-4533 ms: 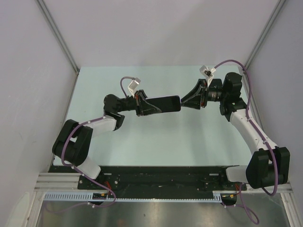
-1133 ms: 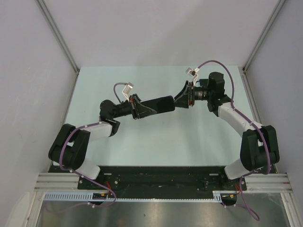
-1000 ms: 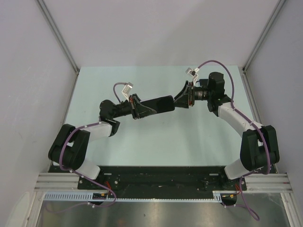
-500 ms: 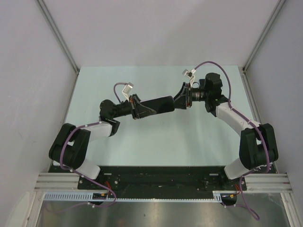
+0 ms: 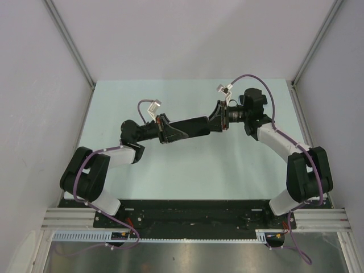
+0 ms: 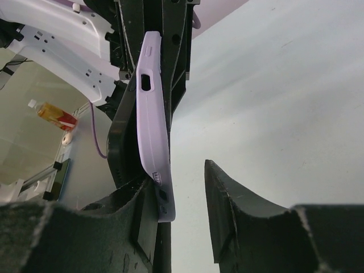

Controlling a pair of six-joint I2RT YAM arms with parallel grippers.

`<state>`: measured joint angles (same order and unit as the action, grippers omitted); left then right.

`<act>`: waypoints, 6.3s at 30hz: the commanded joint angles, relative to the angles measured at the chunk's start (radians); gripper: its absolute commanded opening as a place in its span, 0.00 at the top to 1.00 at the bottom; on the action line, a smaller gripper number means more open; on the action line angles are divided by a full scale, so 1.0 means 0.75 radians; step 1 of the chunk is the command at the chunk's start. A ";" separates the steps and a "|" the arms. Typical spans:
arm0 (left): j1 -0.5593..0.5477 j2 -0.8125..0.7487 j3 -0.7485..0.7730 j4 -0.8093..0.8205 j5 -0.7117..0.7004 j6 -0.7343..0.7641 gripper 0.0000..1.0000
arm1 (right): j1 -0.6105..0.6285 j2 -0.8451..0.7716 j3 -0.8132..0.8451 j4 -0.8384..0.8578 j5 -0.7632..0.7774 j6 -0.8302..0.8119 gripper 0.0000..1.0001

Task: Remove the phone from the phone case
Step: Remove the phone case from the phone.

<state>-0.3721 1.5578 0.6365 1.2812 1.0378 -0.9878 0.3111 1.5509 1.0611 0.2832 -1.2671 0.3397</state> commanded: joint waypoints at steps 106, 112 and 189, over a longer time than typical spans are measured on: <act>0.167 -0.179 0.143 0.039 0.007 0.601 0.00 | -0.061 0.047 0.015 -0.038 0.168 0.097 1.00; 0.197 -0.240 0.170 -0.282 0.019 0.887 0.00 | -0.032 0.102 0.076 -0.185 0.251 0.028 1.00; -0.363 -0.249 0.086 -1.228 -0.686 2.246 0.00 | 0.189 0.262 0.226 -0.531 0.333 -0.201 1.00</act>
<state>-0.6357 1.3674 0.6678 0.3538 0.5335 0.6819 0.4561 1.7935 1.1767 -0.1600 -0.9531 0.1825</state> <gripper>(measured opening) 0.996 0.152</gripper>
